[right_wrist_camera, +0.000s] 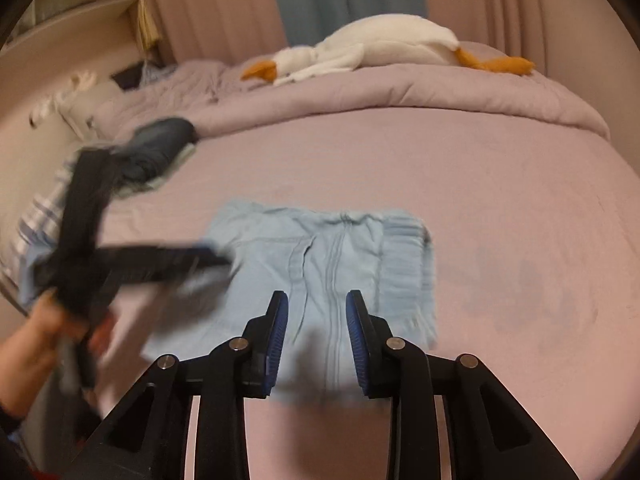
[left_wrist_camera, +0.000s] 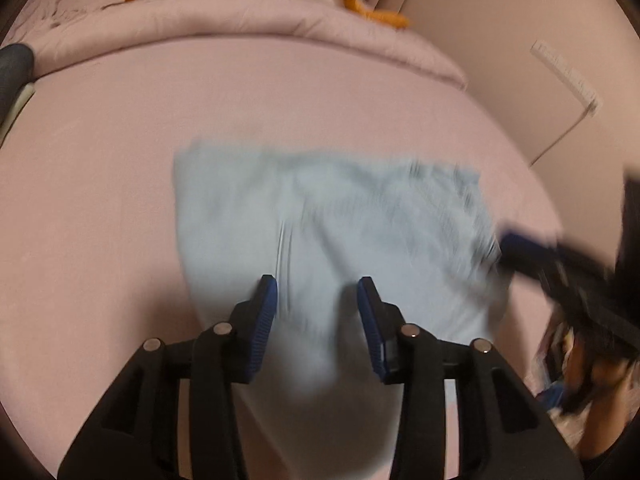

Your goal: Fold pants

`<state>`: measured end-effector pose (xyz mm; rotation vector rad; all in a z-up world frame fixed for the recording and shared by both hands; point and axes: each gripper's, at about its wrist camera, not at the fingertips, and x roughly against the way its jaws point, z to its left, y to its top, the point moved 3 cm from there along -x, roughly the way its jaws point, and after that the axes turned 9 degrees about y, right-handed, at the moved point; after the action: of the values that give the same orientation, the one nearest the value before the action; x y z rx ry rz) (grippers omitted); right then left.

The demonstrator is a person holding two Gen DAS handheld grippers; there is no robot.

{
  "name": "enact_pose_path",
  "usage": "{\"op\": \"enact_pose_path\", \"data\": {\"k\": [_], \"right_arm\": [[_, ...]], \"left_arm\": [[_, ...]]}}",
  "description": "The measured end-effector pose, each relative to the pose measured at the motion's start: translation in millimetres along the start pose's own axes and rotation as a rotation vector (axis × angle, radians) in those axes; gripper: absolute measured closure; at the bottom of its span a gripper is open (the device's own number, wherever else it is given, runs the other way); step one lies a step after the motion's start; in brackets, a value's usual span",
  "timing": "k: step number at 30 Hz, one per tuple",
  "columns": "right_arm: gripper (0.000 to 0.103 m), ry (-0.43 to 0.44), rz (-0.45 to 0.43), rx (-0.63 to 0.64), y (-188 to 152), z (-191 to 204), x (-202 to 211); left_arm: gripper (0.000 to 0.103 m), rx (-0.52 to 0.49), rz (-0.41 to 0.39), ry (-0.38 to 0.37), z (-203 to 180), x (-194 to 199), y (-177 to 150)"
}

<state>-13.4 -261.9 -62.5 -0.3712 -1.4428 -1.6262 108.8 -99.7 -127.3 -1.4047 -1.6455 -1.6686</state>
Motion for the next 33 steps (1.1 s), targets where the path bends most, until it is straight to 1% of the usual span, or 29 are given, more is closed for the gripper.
{"op": "enact_pose_path", "data": {"k": [1,2,3,4,5,7,9,10,11,13,15,16,19,21,22,24,25,26,28,30,32,33], "right_arm": [[0.073,-0.034,0.04,0.0,1.4,-2.8,-14.9],[0.073,-0.074,0.071,-0.002,0.0,-7.9,-25.2],[0.073,-0.101,0.112,-0.014,-3.4,-13.9,-37.6],[0.073,-0.093,0.141,-0.032,-8.4,-19.3,-45.6],[0.074,-0.086,0.135,-0.035,-10.7,-22.6,-47.2],[0.075,-0.064,0.126,-0.049,-10.8,-26.6,-44.8],[0.075,-0.065,0.161,-0.083,-4.1,-26.8,-41.6],[0.075,-0.082,0.161,-0.091,2.6,-20.5,-37.0],[0.075,-0.073,0.144,-0.067,7.6,-11.0,-33.2],[0.075,0.023,0.124,-0.012,19.2,15.6,-37.1],[0.075,0.143,0.152,0.02,29.3,44.0,-57.2],[0.075,0.166,0.166,0.04,32.7,53.6,-68.3],[0.075,0.162,0.217,0.131,50.5,80.9,-115.9],[0.075,0.166,0.247,0.139,62.8,90.3,-140.8],[0.075,0.145,0.258,0.147,66.0,94.2,-149.5],[0.075,0.092,0.323,0.15,70.7,92.6,-175.9],[0.076,0.082,0.356,0.146,71.1,90.2,-188.1],[0.079,0.074,0.353,0.159,73.5,90.6,-192.5],[0.079,0.075,0.363,0.154,77.3,91.8,-192.1],[0.079,0.103,0.36,0.117,78.8,86.5,-187.9],[0.079,0.126,0.326,0.055,77.1,82.4,-167.5],[0.079,0.139,0.297,0.056,72.9,83.6,-152.3]], "left_arm": [[0.064,0.008,0.016,-0.005,0.8,-0.3,-11.1],[0.065,0.021,0.012,-0.027,1.1,4.4,-27.8],[0.065,0.012,-0.004,-0.036,0.4,10.4,-36.8],[0.065,-0.005,-0.01,-0.044,-1.5,16.6,-45.4],[0.065,-0.013,-0.015,-0.046,-1.3,23.4,-54.8],[0.066,0.009,-0.006,-0.071,3.1,34.3,-70.4],[0.066,0.031,-0.024,-0.087,7.7,40.8,-80.0],[0.066,0.039,-0.031,-0.089,9.1,42.4,-83.2],[0.065,0.044,-0.033,-0.09,8.4,39.8,-82.9],[0.066,0.072,-0.033,-0.097,9.3,40.2,-87.5],[0.066,0.093,-0.034,-0.108,4.0,38.5,-85.7],[0.066,0.093,-0.035,-0.108,5.2,39.4,-87.3],[0.067,0.094,-0.037,-0.118,8.0,41.7,-90.4],[0.067,0.089,-0.043,-0.119,8.9,44.4,-92.7],[0.067,0.084,-0.046,-0.116,4.8,38.8,-86.5],[0.067,0.067,-0.057,-0.097,3.8,39.5,-88.6],[0.067,0.059,-0.06,-0.089,1.2,36.5,-85.3],[0.067,0.054,-0.059,-0.086,0.6,36.7,-85.6],[0.067,0.057,-0.059,-0.089,1.1,37.5,-86.7],[0.067,0.058,-0.06,-0.092,1.5,39.0,-89.1],[0.066,0.057,-0.065,-0.085,1.1,39.6,-90.4],[0.066,0.058,-0.066,-0.082,0.5,42.0,-92.2]]}}
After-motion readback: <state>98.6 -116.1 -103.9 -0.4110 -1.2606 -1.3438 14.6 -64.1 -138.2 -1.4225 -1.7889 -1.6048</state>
